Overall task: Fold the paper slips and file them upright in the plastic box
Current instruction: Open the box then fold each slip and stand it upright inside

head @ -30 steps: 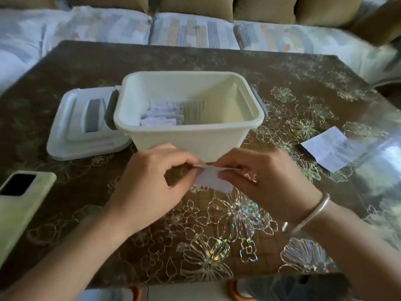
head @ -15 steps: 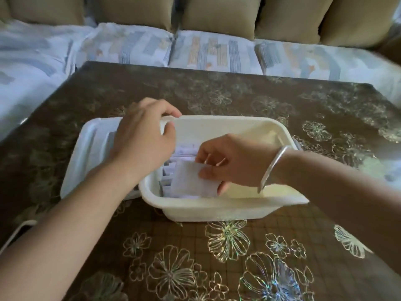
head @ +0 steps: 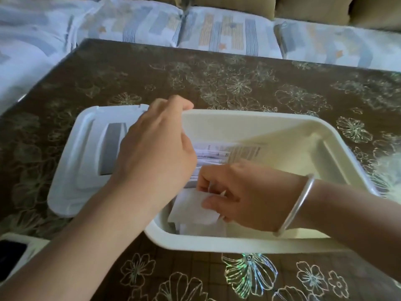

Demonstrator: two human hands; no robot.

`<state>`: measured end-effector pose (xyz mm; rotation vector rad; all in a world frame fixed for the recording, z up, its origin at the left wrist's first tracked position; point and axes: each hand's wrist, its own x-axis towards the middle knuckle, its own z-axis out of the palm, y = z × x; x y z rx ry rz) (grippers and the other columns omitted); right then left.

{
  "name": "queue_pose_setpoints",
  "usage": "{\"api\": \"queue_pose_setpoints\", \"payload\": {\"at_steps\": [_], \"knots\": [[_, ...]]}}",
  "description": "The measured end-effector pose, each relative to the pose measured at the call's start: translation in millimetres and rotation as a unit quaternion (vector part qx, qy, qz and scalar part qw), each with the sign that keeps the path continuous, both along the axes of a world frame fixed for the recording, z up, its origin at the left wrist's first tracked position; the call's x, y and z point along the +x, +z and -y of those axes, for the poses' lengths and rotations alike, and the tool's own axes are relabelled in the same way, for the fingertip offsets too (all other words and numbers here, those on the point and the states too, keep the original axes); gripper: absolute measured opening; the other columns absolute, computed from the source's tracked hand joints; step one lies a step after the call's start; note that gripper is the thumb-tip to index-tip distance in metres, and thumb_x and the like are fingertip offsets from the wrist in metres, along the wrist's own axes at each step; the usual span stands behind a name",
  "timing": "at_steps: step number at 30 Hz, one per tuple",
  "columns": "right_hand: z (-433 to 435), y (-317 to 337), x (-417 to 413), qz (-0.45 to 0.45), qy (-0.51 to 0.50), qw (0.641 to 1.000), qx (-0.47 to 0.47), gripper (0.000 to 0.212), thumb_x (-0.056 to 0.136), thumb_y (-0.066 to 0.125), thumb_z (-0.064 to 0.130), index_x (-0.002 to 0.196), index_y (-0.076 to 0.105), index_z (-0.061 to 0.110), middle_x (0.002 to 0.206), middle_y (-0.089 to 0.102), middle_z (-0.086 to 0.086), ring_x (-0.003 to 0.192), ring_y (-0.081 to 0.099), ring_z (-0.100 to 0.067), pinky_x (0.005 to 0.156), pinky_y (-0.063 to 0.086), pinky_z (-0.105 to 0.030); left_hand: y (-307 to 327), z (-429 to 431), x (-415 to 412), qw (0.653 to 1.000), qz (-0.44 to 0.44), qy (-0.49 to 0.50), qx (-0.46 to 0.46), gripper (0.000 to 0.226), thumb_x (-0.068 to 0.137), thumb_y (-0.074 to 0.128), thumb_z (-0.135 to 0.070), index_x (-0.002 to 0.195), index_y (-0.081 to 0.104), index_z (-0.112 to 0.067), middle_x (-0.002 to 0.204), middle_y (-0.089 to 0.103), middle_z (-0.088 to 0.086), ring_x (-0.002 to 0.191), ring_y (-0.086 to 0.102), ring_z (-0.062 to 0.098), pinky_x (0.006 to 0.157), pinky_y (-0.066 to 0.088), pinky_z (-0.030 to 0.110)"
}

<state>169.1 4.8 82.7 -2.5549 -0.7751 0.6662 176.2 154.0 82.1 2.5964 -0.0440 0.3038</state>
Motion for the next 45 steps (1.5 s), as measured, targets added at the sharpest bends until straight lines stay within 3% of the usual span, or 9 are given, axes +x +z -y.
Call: {"api": "queue_pose_setpoints", "payload": {"at_steps": [6, 16, 20, 25, 28, 31, 36, 41, 45], "knots": [[4, -1, 0, 0.069, 0.010, 0.998, 0.013, 0.005, 0.091, 0.057, 0.031, 0.092, 0.053, 0.033, 0.080, 0.068, 0.008, 0.074, 0.061, -0.010, 0.074, 0.050, -0.029, 1, 0, -2, 1.000, -0.002, -0.008, 0.004, 0.039, 0.096, 0.050, -0.017, 0.131, 0.045, -0.032, 0.129, 0.052, -0.009, 0.108, 0.052, 0.016, 0.080, 0.041, 0.032], [1, -2, -2, 0.076, 0.035, 0.995, -0.048, 0.011, 0.086, 0.059, 0.031, 0.078, 0.052, 0.029, 0.065, 0.051, 0.013, 0.059, 0.045, -0.002, 0.056, 0.034, -0.011, 2, 0, -3, 1.000, 0.003, -0.013, -0.006, 0.040, 0.093, 0.054, -0.022, 0.132, 0.048, -0.031, 0.130, 0.055, -0.008, 0.112, 0.055, 0.021, 0.093, 0.046, 0.045], [0, 1, -4, 0.069, 0.068, 0.990, -0.104, 0.007, 0.086, 0.060, 0.037, 0.084, 0.060, 0.030, 0.066, 0.044, 0.016, 0.061, 0.042, 0.002, 0.060, 0.036, -0.003, 2, 1, -3, 1.000, 0.004, -0.016, -0.006, 0.040, 0.092, 0.055, -0.025, 0.132, 0.048, -0.031, 0.129, 0.056, -0.008, 0.109, 0.056, 0.022, 0.091, 0.047, 0.044], [-3, 0, 0, 0.073, 0.097, 0.983, -0.139, 0.023, 0.080, 0.063, 0.057, 0.096, 0.067, 0.041, 0.072, 0.050, 0.018, 0.075, 0.048, -0.002, 0.081, 0.046, -0.025, 1, 0, -2, 1.000, 0.000, -0.016, 0.004, 0.040, 0.092, 0.056, -0.027, 0.131, 0.047, -0.031, 0.129, 0.055, -0.008, 0.107, 0.054, 0.018, 0.085, 0.042, 0.035], [0, 1, 3, 0.003, 0.031, 0.998, -0.055, 0.036, 0.071, 0.063, 0.067, 0.086, 0.073, 0.036, 0.069, 0.066, 0.018, 0.066, 0.059, 0.001, 0.075, 0.053, -0.026, 1, 0, -2, 1.000, -0.001, -0.018, 0.009, 0.040, 0.092, 0.056, -0.028, 0.131, 0.047, -0.031, 0.130, 0.054, -0.008, 0.108, 0.054, 0.019, 0.082, 0.039, 0.033], [9, 1, 7, -0.089, -0.068, 0.994, 0.001, 0.042, 0.076, 0.062, 0.060, 0.073, 0.072, 0.020, 0.066, 0.071, 0.009, 0.061, 0.068, -0.007, 0.065, 0.059, -0.028, 1, 0, -2, 1.000, 0.001, -0.019, 0.008, 0.039, 0.094, 0.053, -0.027, 0.132, 0.046, -0.031, 0.131, 0.053, -0.009, 0.109, 0.055, 0.019, 0.083, 0.043, 0.033], [16, 1, 4, -0.161, -0.110, 0.974, -0.117, 0.046, 0.087, 0.057, 0.055, 0.080, 0.068, 0.011, 0.065, 0.072, 0.007, 0.060, 0.070, -0.009, 0.063, 0.057, -0.020, 1, 0, 0, 1.000, 0.004, -0.016, 0.001, 0.038, 0.095, 0.053, -0.023, 0.132, 0.046, -0.030, 0.129, 0.055, -0.006, 0.107, 0.056, 0.021, 0.086, 0.049, 0.040], [12, 5, 2, -0.110, -0.145, 0.978, -0.103, 0.041, 0.088, 0.058, 0.051, 0.078, 0.065, 0.012, 0.061, 0.071, 0.005, 0.056, 0.069, -0.008, 0.069, 0.060, -0.029, 2, 0, -2, 1.000, 0.002, -0.020, 0.002, 0.038, 0.095, 0.053, -0.024, 0.132, 0.046, -0.029, 0.129, 0.054, -0.006, 0.106, 0.054, 0.020, 0.083, 0.044, 0.035], [13, 17, 1, -0.078, -0.131, 0.976, -0.154, 0.054, 0.079, 0.054, 0.069, 0.078, 0.066, 0.016, 0.065, 0.072, 0.006, 0.057, 0.068, -0.006, 0.069, 0.058, -0.029, 2, 0, -2, 1.000, 0.003, -0.020, 0.005, 0.038, 0.094, 0.053, -0.024, 0.131, 0.046, -0.029, 0.128, 0.054, -0.005, 0.107, 0.054, 0.020, 0.082, 0.043, 0.034]]}}
